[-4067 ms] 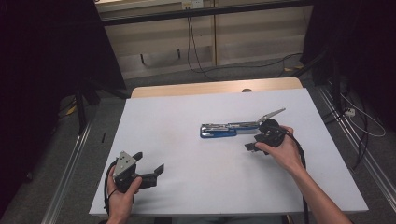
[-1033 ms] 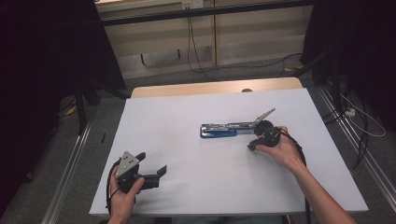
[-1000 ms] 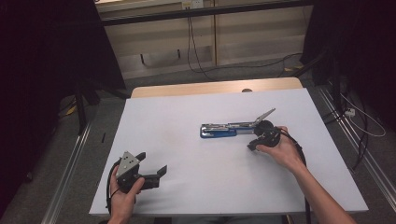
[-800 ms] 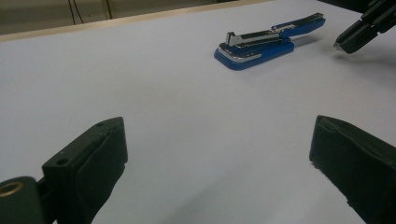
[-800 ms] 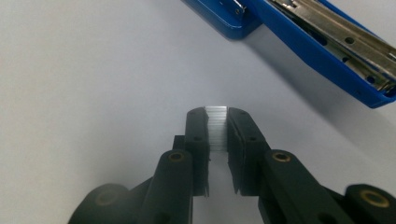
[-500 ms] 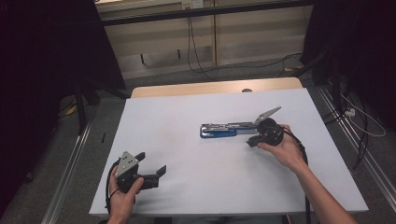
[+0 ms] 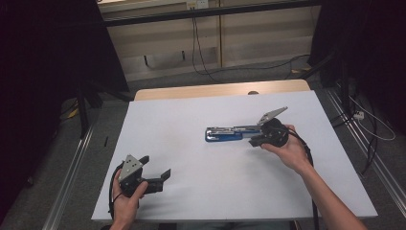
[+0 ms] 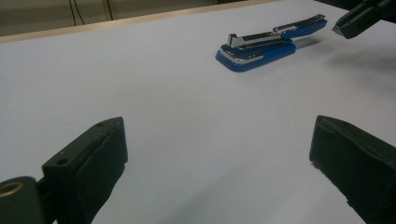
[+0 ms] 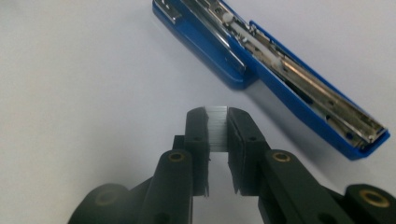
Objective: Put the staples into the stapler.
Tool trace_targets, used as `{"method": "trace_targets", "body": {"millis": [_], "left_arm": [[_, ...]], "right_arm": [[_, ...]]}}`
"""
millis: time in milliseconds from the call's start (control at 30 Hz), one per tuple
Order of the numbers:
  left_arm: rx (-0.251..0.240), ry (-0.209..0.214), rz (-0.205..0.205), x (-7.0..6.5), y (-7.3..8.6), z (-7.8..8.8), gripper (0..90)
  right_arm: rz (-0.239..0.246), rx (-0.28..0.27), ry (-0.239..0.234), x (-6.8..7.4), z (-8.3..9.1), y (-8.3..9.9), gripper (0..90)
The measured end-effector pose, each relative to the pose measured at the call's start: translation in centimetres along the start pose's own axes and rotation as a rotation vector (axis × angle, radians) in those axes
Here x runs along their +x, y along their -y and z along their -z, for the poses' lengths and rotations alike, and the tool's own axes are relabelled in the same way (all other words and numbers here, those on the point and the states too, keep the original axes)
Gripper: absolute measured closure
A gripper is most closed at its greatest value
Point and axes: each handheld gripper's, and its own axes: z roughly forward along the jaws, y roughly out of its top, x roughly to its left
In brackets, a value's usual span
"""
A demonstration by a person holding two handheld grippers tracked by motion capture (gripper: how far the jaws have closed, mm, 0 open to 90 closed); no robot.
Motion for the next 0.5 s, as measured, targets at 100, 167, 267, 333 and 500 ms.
{"method": "trace_targets", "body": {"millis": [100,167,267,333,500], "left_arm": [[-0.001,-0.002,0.004,0.0,0.0,0.0,4.5],[0.0,-0.002,0.001,0.0,0.0,0.1,4.5],[-0.002,0.001,0.002,0.0,0.0,0.1,4.5],[0.0,-0.001,-0.002,0.0,0.0,0.2,4.5],[0.002,-0.008,0.0,-0.1,0.1,0.2,4.5]], "right_arm": [[0.011,-0.014,-0.001,0.1,-0.1,-0.6,79.2],[0.013,-0.025,-0.003,0.1,-0.2,-1.0,79.2],[0.018,-0.043,-0.006,0.0,-0.3,-1.4,79.2],[0.022,-0.056,-0.007,0.0,-0.4,-1.6,79.2],[0.021,-0.092,-0.016,-0.2,-0.4,-2.2,79.2]]}}
